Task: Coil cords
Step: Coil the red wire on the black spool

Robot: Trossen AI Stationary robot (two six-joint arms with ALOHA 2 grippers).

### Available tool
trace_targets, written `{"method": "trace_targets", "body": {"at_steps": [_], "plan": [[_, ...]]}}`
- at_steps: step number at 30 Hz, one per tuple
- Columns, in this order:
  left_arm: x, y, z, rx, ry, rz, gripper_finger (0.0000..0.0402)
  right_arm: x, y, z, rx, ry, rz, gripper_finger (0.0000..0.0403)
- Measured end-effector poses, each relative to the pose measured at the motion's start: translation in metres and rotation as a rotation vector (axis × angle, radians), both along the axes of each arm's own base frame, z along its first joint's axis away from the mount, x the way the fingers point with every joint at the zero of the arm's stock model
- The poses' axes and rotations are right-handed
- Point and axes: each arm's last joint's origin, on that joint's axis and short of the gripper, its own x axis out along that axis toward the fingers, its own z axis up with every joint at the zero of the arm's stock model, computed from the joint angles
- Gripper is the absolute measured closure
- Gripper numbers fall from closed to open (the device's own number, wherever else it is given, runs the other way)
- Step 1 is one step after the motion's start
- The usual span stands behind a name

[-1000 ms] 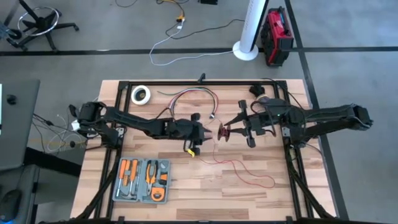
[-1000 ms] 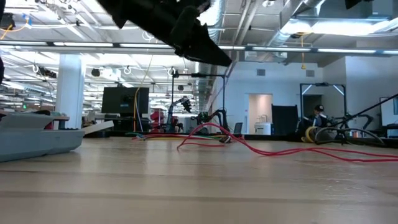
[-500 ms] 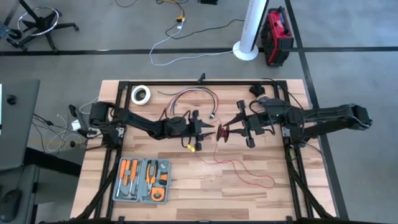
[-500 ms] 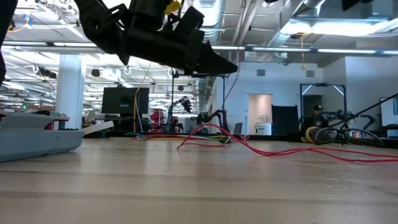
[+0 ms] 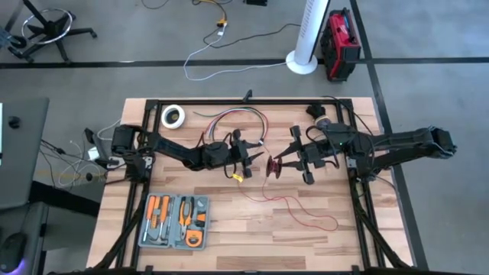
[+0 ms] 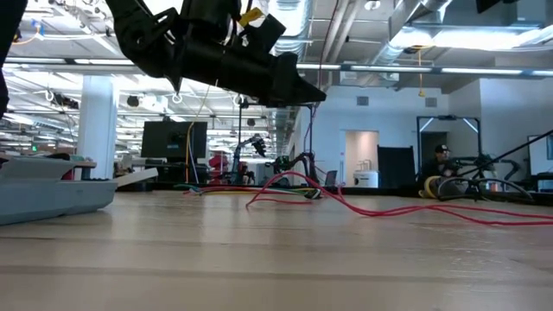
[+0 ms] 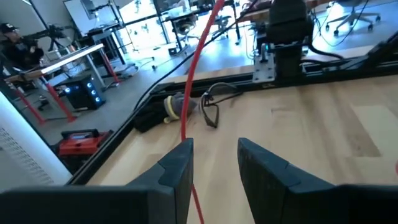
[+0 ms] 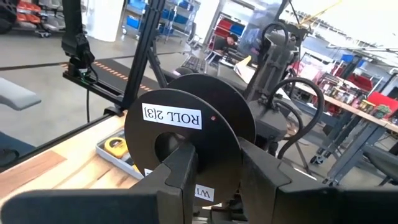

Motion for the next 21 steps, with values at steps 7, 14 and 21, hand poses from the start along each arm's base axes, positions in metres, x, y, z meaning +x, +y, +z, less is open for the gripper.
{"method": "trace_targets", "body": {"at_steps": [7, 14, 21], "plan": [[0.0000, 0.0001, 0.0009, -0.009, -0.013, 0.009, 0.0287, 0.0000, 0.0001, 0.0000, 0.001, 0.000, 0.001, 0.0301], [-0.0007, 0.0006, 0.0006, 0.001, -0.007, 0.069, 0.0287, 0.0000, -0.0021, -0.0002, 0.001, 0.002, -0.009, 0.0301], [-0.0019, 0.0040, 0.0001, 0.005, -0.002, 0.163, 0.0287, 0.0001, -0.0058, -0.0033, 0.002, 0.034, -0.026, 0.0301]]}}
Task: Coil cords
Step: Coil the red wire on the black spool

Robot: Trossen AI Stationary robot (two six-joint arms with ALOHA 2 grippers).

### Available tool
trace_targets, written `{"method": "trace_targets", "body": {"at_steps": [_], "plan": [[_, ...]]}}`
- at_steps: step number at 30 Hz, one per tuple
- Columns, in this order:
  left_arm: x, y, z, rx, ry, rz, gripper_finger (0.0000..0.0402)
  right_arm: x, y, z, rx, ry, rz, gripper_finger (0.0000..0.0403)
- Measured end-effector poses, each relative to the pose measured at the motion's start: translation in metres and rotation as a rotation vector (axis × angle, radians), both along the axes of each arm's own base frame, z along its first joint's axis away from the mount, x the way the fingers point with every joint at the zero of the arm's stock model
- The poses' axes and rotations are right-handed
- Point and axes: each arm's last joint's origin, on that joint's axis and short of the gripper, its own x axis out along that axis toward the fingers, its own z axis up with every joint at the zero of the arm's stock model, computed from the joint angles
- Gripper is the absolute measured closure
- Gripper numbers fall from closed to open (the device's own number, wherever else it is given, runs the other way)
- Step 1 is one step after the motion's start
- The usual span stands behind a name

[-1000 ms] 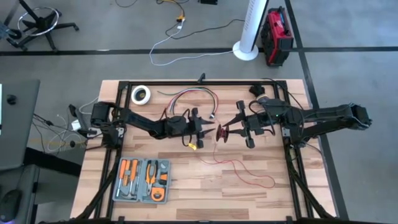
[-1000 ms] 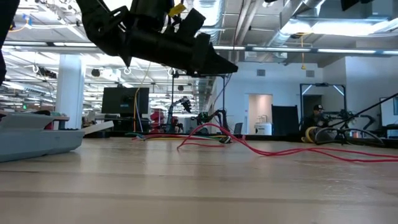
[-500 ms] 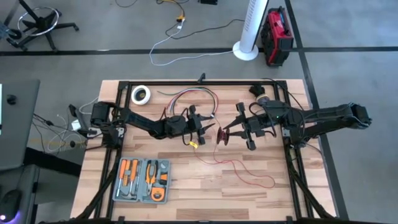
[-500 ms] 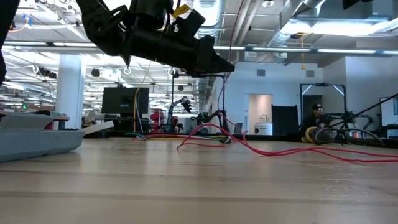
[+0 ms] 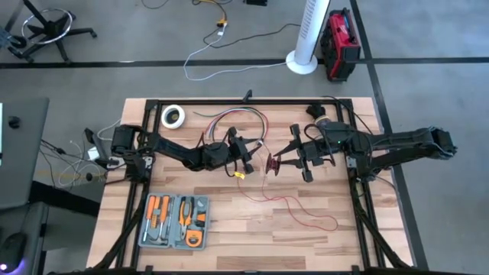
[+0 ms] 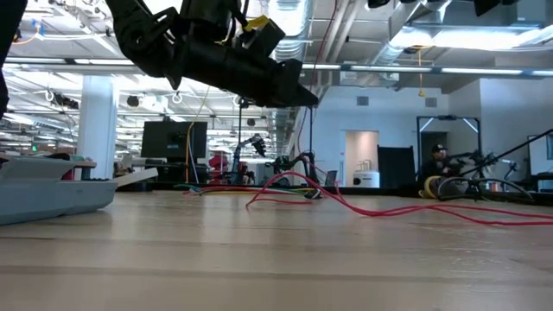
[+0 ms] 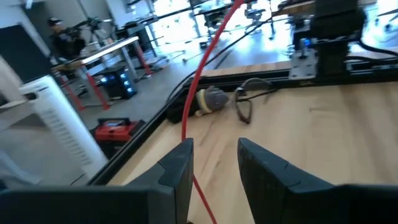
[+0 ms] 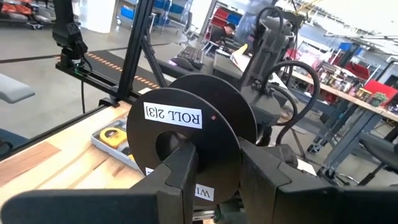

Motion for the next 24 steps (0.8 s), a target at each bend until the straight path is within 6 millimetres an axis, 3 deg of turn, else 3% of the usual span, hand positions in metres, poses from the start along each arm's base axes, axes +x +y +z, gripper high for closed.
{"method": "trace_targets", "body": {"at_steps": [19, 24], "plan": [[-0.0014, 0.0038, 0.0001, 0.014, 0.006, 0.090, 0.0287, 0.0006, -0.0017, -0.0001, -0.025, -0.003, -0.085, 0.0301], [0.0008, 0.0072, 0.0002, -0.009, -0.002, -0.096, 0.0287, 0.0006, 0.0010, -0.0001, -0.025, -0.004, -0.072, 0.0301]]}}
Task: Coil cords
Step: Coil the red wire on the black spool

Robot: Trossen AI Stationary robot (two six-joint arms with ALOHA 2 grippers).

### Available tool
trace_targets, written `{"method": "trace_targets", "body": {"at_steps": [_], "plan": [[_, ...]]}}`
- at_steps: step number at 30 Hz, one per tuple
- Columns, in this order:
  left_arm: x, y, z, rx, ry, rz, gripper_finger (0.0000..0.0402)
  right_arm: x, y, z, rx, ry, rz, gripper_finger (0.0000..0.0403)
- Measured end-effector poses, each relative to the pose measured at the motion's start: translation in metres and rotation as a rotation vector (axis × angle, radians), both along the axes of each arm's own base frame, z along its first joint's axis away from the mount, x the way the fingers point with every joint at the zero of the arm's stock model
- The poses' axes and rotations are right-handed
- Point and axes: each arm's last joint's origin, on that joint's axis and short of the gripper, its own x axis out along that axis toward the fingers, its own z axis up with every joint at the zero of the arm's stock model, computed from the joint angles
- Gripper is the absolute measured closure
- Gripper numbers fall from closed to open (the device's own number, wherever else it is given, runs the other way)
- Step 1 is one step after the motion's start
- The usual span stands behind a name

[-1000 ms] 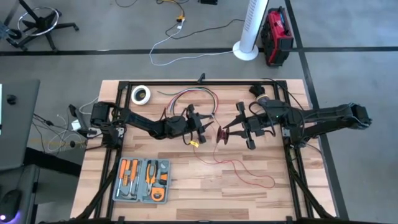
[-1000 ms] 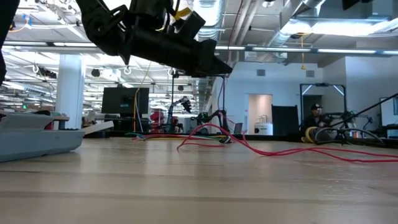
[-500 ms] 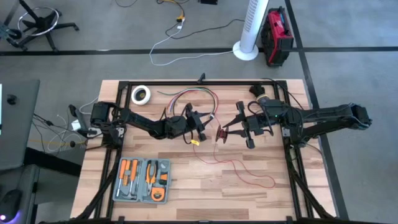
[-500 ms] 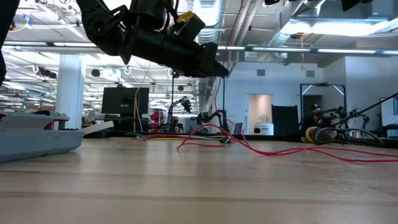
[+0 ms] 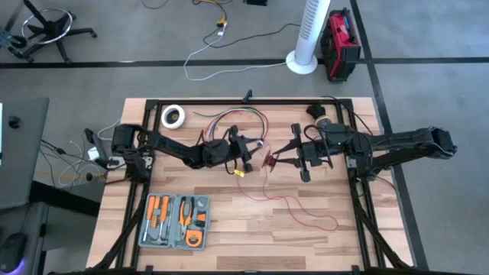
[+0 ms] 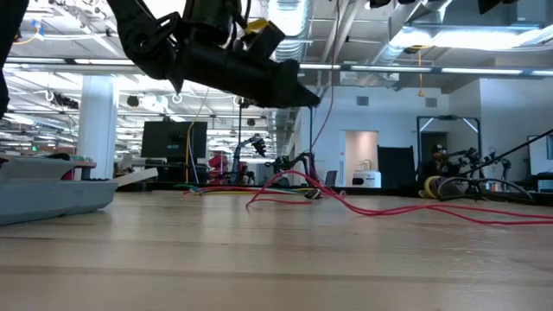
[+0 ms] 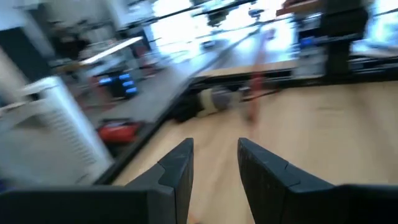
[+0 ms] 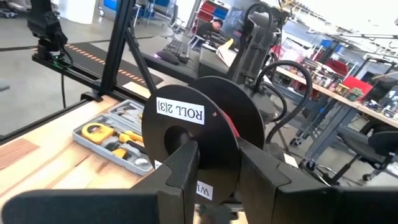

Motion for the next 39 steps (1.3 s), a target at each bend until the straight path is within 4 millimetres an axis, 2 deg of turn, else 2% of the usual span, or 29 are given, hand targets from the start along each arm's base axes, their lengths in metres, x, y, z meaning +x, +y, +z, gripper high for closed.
{"method": "trace_targets", "body": {"at_steps": [4, 15, 39], "plan": [[0.001, 0.005, 0.000, -0.059, -0.017, -0.129, 0.0287, 0.000, 0.000, 0.000, 0.000, 0.000, -0.002, 0.0301], [-0.001, 0.018, 0.000, -0.107, -0.034, -0.136, 0.0287, 0.000, 0.000, 0.003, -0.008, -0.035, 0.007, 0.0301], [0.013, 0.017, 0.018, -0.104, -0.052, -0.276, 0.0287, 0.000, 0.001, 0.007, -0.049, -0.082, 0.038, 0.0331]]}}
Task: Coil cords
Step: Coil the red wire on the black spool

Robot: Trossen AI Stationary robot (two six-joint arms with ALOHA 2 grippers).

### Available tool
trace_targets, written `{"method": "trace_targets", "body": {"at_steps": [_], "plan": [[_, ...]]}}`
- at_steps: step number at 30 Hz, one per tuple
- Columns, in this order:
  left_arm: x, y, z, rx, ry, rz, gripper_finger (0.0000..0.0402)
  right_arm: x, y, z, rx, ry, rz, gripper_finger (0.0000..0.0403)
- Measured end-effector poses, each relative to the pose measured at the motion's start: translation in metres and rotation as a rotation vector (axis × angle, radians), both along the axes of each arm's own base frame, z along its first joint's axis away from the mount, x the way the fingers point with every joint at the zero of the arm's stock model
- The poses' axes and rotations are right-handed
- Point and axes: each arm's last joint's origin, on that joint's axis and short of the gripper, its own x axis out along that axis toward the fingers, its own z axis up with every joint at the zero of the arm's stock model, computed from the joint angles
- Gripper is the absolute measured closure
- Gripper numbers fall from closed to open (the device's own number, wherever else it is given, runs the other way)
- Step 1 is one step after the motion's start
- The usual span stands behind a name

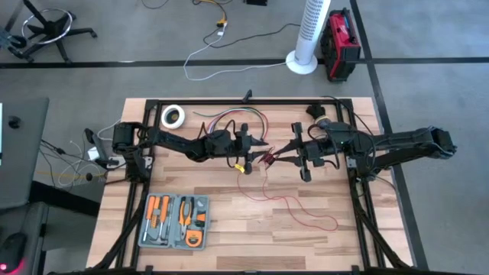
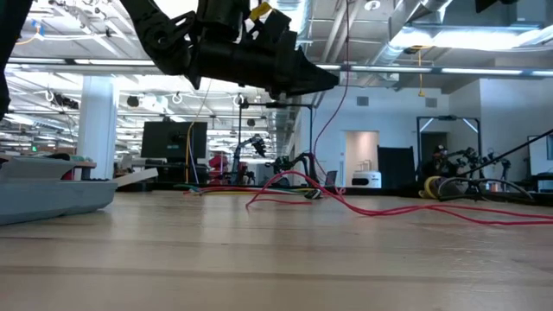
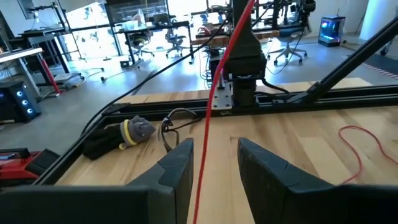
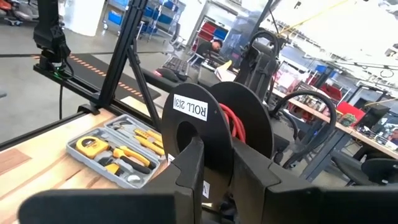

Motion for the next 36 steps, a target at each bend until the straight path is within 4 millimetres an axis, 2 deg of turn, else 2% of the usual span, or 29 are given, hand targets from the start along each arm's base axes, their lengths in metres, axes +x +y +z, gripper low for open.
{"method": "trace_targets", "body": {"at_steps": [9, 16, 26, 32, 36], "plan": [[0.000, -0.003, 0.000, 0.009, 0.009, -0.007, 0.0287, 0.000, 0.000, -0.006, 0.005, 0.067, 0.000, 0.0339], [-0.005, -0.019, 0.014, 0.069, 0.028, -0.069, 0.0287, -0.002, -0.002, -0.020, -0.051, 0.197, -0.003, 0.0393], [-0.026, -0.041, 0.037, 0.166, 0.157, -0.142, 0.0288, -0.003, -0.003, -0.025, -0.055, 0.252, -0.008, 0.0397], [-0.036, -0.050, 0.054, 0.217, 0.134, -0.101, 0.0288, -0.005, 0.000, -0.027, -0.065, 0.271, 0.099, 0.0400], [-0.037, -0.058, 0.058, 0.246, 0.107, -0.123, 0.0288, -0.005, 0.001, -0.027, -0.059, 0.270, 0.151, 0.0401]]}}
